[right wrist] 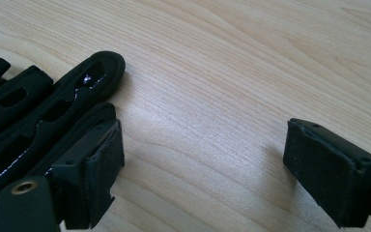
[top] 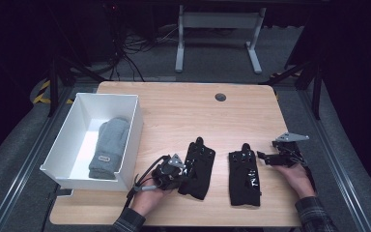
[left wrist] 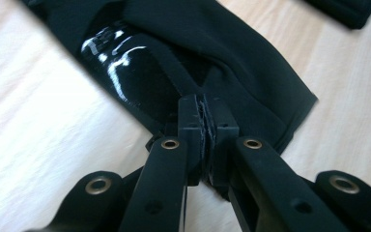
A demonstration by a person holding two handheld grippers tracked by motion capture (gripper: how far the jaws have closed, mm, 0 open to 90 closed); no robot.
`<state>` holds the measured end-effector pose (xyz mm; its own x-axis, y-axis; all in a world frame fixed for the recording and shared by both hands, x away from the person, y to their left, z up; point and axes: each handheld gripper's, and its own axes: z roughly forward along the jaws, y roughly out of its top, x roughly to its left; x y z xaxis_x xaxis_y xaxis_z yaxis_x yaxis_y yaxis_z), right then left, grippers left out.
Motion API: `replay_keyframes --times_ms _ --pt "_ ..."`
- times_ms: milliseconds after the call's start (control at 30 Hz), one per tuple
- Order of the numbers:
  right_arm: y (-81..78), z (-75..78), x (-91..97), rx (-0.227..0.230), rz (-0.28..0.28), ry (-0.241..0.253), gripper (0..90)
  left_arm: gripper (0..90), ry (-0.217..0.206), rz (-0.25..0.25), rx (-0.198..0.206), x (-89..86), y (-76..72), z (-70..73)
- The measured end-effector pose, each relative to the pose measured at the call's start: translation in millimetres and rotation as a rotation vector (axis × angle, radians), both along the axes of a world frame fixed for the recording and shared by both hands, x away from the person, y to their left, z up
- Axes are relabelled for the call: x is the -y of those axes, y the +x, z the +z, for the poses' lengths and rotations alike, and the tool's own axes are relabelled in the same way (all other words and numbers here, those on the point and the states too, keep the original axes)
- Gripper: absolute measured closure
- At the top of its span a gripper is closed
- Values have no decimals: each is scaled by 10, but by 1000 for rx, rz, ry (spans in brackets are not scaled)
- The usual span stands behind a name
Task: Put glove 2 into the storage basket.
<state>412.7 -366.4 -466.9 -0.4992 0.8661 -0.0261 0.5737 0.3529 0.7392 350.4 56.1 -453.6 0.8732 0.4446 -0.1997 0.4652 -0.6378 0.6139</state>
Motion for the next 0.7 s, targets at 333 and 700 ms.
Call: replay_keyframes --times_ms 333,700 --pt "-48 75 -2 -24 33 3 374 754 -16 24 43 -4 74 120" --pt "-501 269 -207 -37 186 0 894 477 -9 142 76 -39 382 96"
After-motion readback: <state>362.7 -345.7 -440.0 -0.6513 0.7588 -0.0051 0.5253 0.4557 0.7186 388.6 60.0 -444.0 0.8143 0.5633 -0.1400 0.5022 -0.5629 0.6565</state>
